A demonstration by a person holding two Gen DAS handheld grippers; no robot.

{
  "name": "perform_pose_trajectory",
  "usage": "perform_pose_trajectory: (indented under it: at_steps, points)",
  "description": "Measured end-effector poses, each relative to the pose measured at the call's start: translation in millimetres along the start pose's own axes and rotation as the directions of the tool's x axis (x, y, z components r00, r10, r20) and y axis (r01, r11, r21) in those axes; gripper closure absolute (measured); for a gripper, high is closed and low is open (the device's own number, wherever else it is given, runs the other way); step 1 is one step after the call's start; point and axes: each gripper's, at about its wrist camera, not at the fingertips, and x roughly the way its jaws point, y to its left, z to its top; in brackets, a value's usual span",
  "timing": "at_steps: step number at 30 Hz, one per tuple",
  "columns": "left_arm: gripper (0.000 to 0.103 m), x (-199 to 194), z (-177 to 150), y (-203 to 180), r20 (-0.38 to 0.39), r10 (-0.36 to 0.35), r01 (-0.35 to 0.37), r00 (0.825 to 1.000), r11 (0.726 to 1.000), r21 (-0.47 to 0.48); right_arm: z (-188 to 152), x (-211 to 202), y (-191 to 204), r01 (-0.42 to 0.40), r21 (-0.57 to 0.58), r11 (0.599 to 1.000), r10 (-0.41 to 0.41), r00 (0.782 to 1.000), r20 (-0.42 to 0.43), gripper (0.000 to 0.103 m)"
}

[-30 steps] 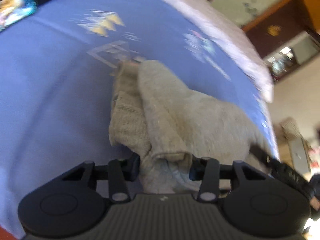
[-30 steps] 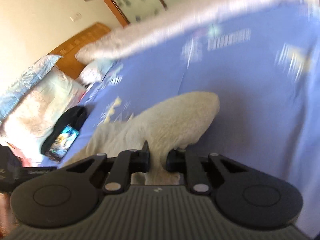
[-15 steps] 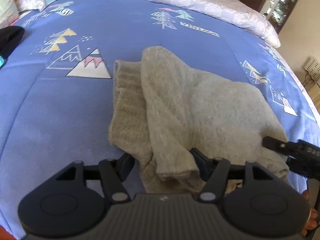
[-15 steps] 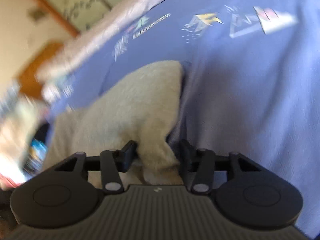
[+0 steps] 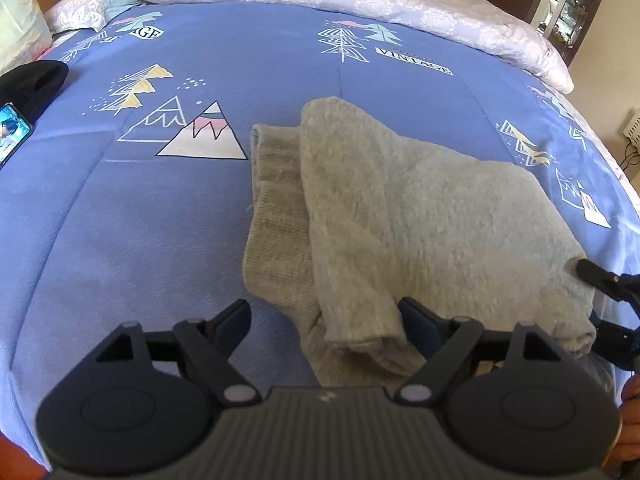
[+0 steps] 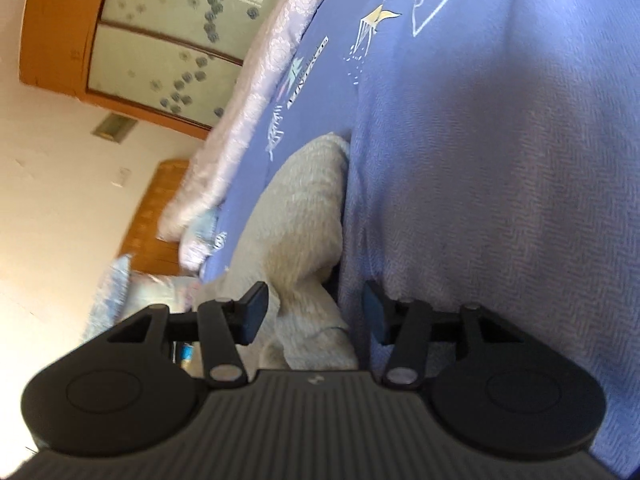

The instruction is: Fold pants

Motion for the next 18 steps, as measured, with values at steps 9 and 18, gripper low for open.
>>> perform_pose_trajectory:
  at_steps: [9,18]
  points:
    - [0.009,4.3,-5.4,7.2,0.001,-0.005,0.005,1.0,1.0,-0.008,4.8,-14.4,-7.2,-0.014,-0.006,1.0,0.014,1.0,-0.01,0.05]
    - [0.003,8.4,-10.7,15.3,0.009,-0.021,0.021,1.0,1.0,-0.017,-3.4,-6.0,1.9,0.046,-0.062,0.997,-0.045,0.999,0.016,0.049]
